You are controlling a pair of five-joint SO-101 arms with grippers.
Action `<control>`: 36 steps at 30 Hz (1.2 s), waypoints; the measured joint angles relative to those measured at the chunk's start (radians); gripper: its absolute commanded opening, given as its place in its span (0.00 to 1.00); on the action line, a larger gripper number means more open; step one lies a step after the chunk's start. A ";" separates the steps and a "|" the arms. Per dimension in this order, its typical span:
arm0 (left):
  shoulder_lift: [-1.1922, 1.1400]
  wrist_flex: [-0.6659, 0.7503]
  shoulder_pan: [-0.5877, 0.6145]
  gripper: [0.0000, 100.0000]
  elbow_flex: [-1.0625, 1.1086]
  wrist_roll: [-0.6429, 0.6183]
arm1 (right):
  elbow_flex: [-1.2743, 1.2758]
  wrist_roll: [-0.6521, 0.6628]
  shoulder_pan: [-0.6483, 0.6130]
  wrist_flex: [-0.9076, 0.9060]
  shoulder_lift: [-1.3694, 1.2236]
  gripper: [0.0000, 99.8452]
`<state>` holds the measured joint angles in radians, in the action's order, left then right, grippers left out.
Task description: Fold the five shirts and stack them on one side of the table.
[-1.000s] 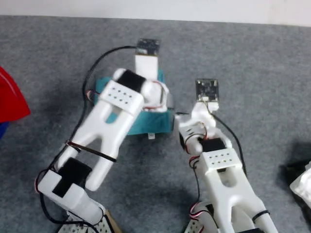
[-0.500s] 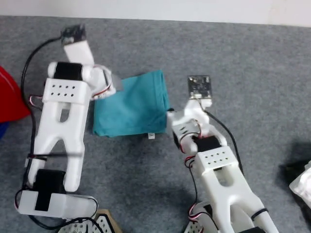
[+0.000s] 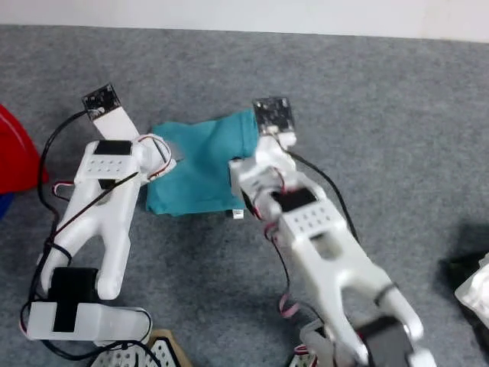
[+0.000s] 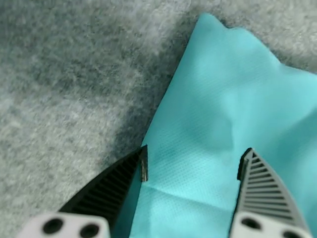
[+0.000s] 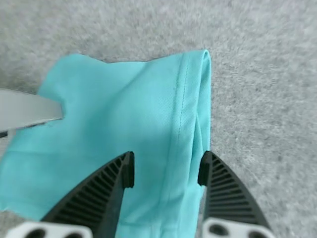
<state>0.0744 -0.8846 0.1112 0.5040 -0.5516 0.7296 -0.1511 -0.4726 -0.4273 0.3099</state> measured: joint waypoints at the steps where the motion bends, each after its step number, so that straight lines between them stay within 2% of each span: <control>1: 0.000 0.015 0.000 0.30 0.005 0.000 | -0.034 0.000 0.008 0.000 -0.044 0.22; 8: 0.000 0.092 0.014 0.30 0.023 0.000 | -0.203 0.000 0.055 0.000 -0.293 0.22; 18: 0.000 0.097 0.025 0.30 0.023 0.000 | -0.318 0.000 0.089 0.000 -0.497 0.22; 30: 0.000 0.097 0.025 0.30 0.023 0.000 | -0.644 0.000 0.074 -0.213 -0.756 0.21; 32: 0.000 0.100 0.025 0.30 0.023 0.000 | -0.704 0.000 0.064 -0.259 -0.790 0.19; 36: 0.000 0.100 0.025 0.30 0.023 0.000 | -0.802 0.000 0.051 -0.333 -0.844 0.06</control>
<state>0.0744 -0.7848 0.1358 0.5271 -0.5516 -0.0729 -0.1511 -0.4219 -0.7603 -0.5340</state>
